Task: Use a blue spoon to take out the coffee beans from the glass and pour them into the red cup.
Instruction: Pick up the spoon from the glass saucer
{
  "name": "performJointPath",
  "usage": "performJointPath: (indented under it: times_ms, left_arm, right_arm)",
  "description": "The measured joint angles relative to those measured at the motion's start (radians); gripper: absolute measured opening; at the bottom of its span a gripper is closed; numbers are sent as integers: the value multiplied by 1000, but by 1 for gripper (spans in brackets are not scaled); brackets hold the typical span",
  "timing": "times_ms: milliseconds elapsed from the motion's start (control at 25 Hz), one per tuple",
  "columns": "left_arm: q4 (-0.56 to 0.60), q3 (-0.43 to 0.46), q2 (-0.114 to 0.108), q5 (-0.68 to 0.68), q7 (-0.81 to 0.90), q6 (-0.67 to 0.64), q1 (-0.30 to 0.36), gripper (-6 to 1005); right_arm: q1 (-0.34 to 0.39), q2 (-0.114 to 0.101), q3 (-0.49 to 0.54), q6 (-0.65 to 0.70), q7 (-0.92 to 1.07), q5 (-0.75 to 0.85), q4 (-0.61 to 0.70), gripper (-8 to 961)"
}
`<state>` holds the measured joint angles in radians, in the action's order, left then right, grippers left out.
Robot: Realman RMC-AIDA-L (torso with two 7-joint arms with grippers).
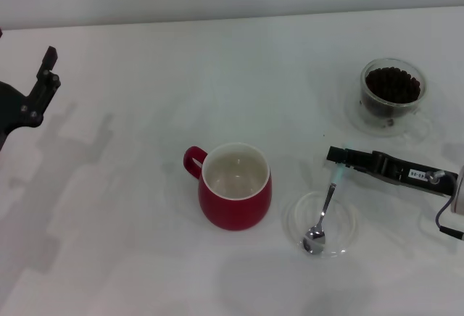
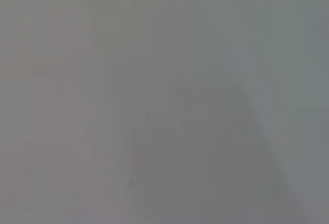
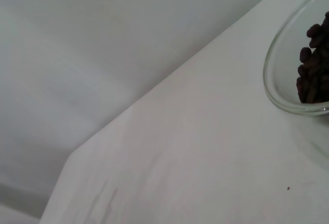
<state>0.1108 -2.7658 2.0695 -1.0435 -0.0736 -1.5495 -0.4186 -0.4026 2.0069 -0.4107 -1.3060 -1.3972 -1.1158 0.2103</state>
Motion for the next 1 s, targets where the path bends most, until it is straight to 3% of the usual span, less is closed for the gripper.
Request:
performJointPath:
  times_ms: [440,520,1000]
  left_arm:
    - [0,0,3,0,-2,0,7,711]
    - [0,0,4,0,-2,0,7,711]
    - [0,0,4,0,-2,0,11,712]
  right_arm:
    - [4,-1,5,3,-2,0,0,388]
    - [2,-1,1,3,0,1,-1,301]
    - [6,0,6,-24,-1,-8,-3,200]
